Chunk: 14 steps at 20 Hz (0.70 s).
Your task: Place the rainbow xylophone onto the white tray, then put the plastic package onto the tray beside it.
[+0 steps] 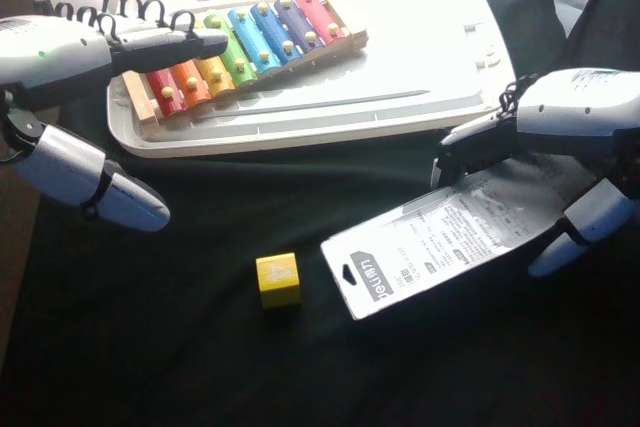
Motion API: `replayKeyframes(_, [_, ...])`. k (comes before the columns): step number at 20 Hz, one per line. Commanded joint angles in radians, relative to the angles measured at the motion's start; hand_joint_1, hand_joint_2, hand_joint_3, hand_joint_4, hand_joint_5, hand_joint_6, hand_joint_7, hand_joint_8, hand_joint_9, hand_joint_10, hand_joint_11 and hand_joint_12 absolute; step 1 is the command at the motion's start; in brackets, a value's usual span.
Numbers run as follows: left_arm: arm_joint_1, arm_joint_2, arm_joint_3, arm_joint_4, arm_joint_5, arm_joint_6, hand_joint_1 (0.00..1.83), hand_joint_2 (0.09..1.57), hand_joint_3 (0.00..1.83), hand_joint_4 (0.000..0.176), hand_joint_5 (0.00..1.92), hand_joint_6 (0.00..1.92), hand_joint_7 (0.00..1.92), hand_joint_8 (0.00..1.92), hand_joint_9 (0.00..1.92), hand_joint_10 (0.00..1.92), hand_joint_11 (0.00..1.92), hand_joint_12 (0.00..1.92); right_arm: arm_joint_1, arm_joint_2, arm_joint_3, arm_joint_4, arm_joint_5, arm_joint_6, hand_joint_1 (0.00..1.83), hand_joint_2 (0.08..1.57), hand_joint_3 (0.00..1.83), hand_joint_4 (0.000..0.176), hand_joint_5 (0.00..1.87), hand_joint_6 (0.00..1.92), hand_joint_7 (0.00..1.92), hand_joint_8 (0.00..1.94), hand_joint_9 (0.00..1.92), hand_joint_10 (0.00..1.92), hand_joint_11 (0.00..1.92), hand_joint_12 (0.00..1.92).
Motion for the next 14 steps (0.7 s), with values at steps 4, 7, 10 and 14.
replayKeyframes(4, [-0.004, 0.000, -0.001, -0.037, -0.089, -0.001, 0.67, 0.76, 0.01, 0.176, 0.00, 0.00, 0.00, 0.00, 0.00, 0.00, 0.00, 0.00, 0.029, -0.003, 0.002, 0.075, 0.091, 0.005, 1.51, 1.06, 0.00, 0.000, 0.67, 1.92, 1.16, 1.94, 1.36, 1.92, 1.45, 1.92])
replayKeyframes(7, [-0.002, 0.001, -0.002, -0.039, -0.088, -0.001, 0.63, 0.73, 0.00, 0.148, 0.00, 0.00, 0.00, 0.00, 0.00, 0.00, 0.00, 0.00, 0.062, -0.003, 0.002, 0.077, 0.097, -0.001, 1.54, 1.04, 0.00, 0.000, 0.68, 1.92, 1.14, 1.94, 1.38, 1.92, 1.48, 1.92])
replayKeyframes(10, [0.000, 0.001, -0.003, -0.039, -0.086, -0.001, 0.67, 0.73, 0.00, 0.173, 0.00, 0.00, 0.00, 0.00, 0.00, 0.00, 0.00, 0.00, 0.104, 0.002, 0.002, 0.071, 0.100, -0.008, 1.59, 1.00, 0.00, 0.000, 0.61, 1.92, 1.16, 1.94, 1.42, 1.92, 1.52, 1.92])
replayKeyframes(14, [0.001, 0.003, -0.003, -0.039, -0.083, -0.001, 0.67, 0.75, 0.01, 0.175, 0.00, 0.00, 0.00, 0.00, 0.00, 0.00, 0.00, 0.00, 0.157, 0.009, 0.002, 0.070, 0.100, -0.026, 1.56, 1.01, 0.00, 0.000, 0.67, 1.92, 1.09, 1.94, 1.36, 1.92, 1.47, 1.92])
